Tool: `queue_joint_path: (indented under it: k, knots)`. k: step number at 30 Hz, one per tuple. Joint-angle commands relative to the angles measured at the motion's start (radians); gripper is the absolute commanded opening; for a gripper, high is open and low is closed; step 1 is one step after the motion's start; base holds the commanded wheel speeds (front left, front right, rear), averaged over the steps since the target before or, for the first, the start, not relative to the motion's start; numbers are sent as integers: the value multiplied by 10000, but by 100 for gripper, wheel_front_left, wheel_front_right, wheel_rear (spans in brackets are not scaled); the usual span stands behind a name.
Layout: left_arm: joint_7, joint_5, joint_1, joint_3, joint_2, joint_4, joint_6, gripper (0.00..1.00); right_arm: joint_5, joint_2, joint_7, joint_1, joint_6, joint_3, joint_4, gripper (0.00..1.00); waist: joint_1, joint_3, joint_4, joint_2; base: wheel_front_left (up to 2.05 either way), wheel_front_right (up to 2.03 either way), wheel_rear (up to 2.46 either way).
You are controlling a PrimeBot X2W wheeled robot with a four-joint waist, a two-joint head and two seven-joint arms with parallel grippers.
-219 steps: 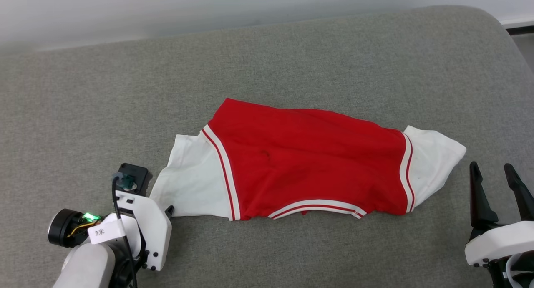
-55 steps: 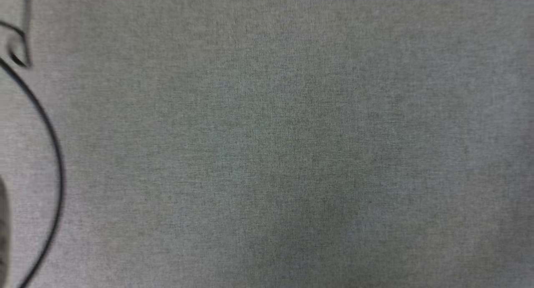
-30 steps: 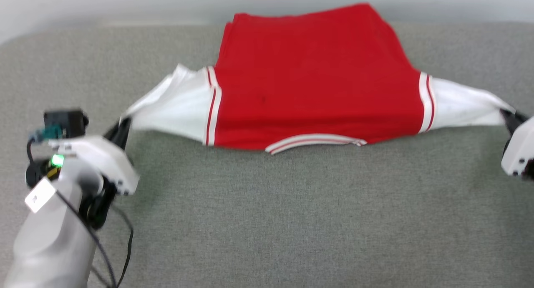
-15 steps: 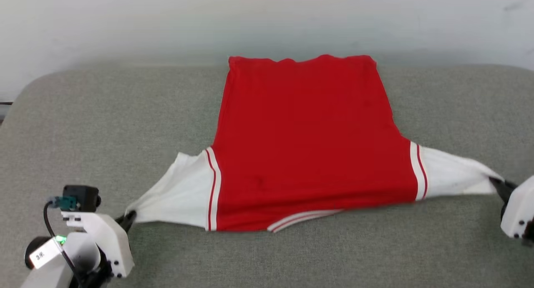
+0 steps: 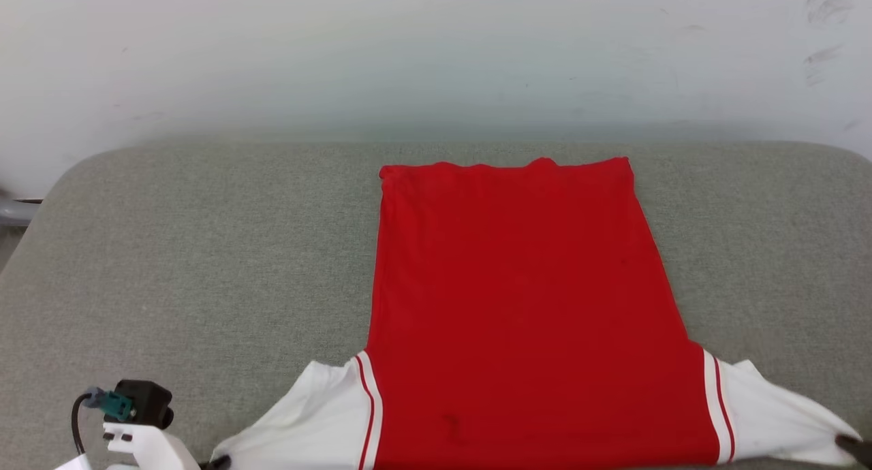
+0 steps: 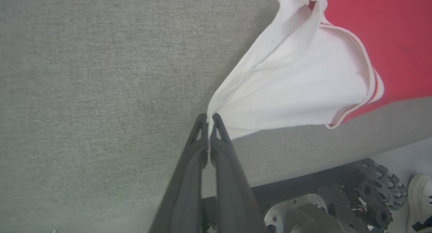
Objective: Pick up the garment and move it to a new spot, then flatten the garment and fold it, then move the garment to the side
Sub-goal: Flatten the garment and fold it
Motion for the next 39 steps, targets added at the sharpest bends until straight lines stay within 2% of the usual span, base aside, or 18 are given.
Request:
queue_joint_path:
  k: [1,7,13,14,15,21,28,32,39]
  knots:
    - [193,-126,285,144,219,-241,157,0,-79,-183,299,399,-27,-228,-177,0,1,-3,8,-1,0,0,0]
    - [717,-537,987,52,244,-1405,381,0,-438,207,1152,1225,-25,-1212,-1238,0,1,154,14,-1,0,0,0]
    - [858,-634,994,-82,155,-1961,348,0,-918,602,1754,1352,-24,-1764,-2005,0,1,452,20,-1,0,0,0]
    - [871,-645,947,-111,154,-2092,316,0,-1005,647,1892,1300,-24,-1831,-2193,72,1,547,25,-1,0,0,0]
    - [911,-653,894,-138,152,-2232,288,0,-1035,694,2104,1255,-25,-1893,-2347,100,1,650,38,-1,0,0,0]
    - [1106,-474,453,-298,254,-3213,205,0,-1220,736,2970,275,-19,-2141,-3908,100,1,1694,244,-1,0,0,0]
    - [1389,-98,-213,-509,398,-4275,175,0,-1548,860,4263,-2136,-19,-1874,-5176,100,1,3201,789,-1,0,0,0]
    - [1510,115,-560,-665,393,-4772,125,0,-1975,891,5052,-3968,-19,-1578,-4868,100,1,4031,1215,-1,0,0,0]
    - [1527,505,-1275,-1031,193,-5232,-91,0,-3072,850,5655,-6809,-19,-1582,-3336,100,1,5215,2104,-1,0,0,0]
